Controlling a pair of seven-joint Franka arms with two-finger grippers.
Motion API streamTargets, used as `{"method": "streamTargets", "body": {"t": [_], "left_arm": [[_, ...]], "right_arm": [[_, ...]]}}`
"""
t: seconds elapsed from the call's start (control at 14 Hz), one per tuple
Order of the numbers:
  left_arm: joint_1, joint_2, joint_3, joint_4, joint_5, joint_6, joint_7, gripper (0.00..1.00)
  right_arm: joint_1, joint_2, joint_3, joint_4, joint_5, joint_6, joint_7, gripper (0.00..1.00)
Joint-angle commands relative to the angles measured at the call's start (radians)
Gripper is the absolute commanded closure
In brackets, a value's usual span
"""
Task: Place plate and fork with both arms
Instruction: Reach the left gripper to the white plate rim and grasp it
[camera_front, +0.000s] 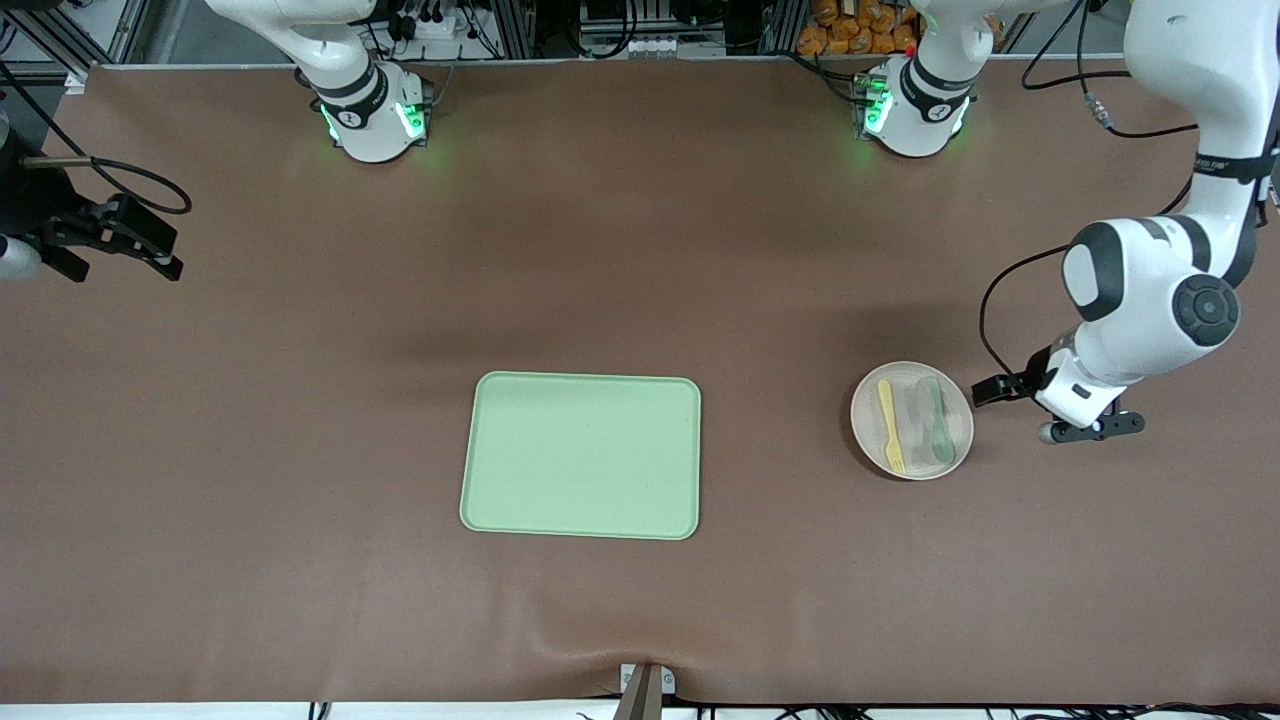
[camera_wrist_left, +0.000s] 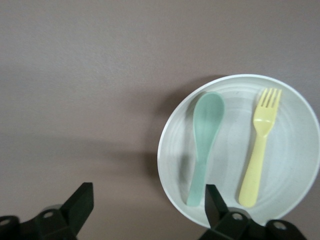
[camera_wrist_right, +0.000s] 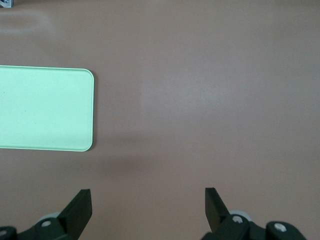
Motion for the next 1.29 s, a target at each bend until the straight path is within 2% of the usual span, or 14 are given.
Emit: {"method": "streamTargets", "body": {"t": [0.0,0.14,0.21,0.5,0.86,1.07,1.21], "left_arm": [[0.011,0.025,-0.005,-0.014,-0.019,0.035,0.008,0.15],[0.019,0.05,-0.005,-0.014,-0.029,0.048,0.008,0.28],[0.02,0.061,-0.006,-0.014,-0.042,0.05,0.008,0.31],[0.019,0.094,-0.006,-0.007,-0.088,0.075,0.009,0.36],[0.019,0.139,-0.006,0.013,-0.126,0.096,0.009,0.49],[0.017,0.148,-0.009,0.02,-0.132,0.096,0.009,0.6],[0.017,0.162,-0.017,0.033,-0.157,0.095,0.011,0.73]], "right_arm": [[-0.021,0.003,0.01,0.009,0.012,-0.009,-0.018,0.0],[-0.021,0.003,0.01,0.009,0.012,-0.009,-0.018,0.0],[-0.021,0.003,0.01,0.009,0.012,-0.009,-0.018,0.0],[-0.021,0.001,0.01,0.009,0.012,-0.009,-0.018,0.0],[-0.021,0.003,0.01,0.009,0.012,-0.012,-0.018,0.0],[-0.021,0.003,0.01,0.009,0.012,-0.013,-0.018,0.0],[-0.021,0.003,0.01,0.009,0.012,-0.013,-0.018,0.0]]}}
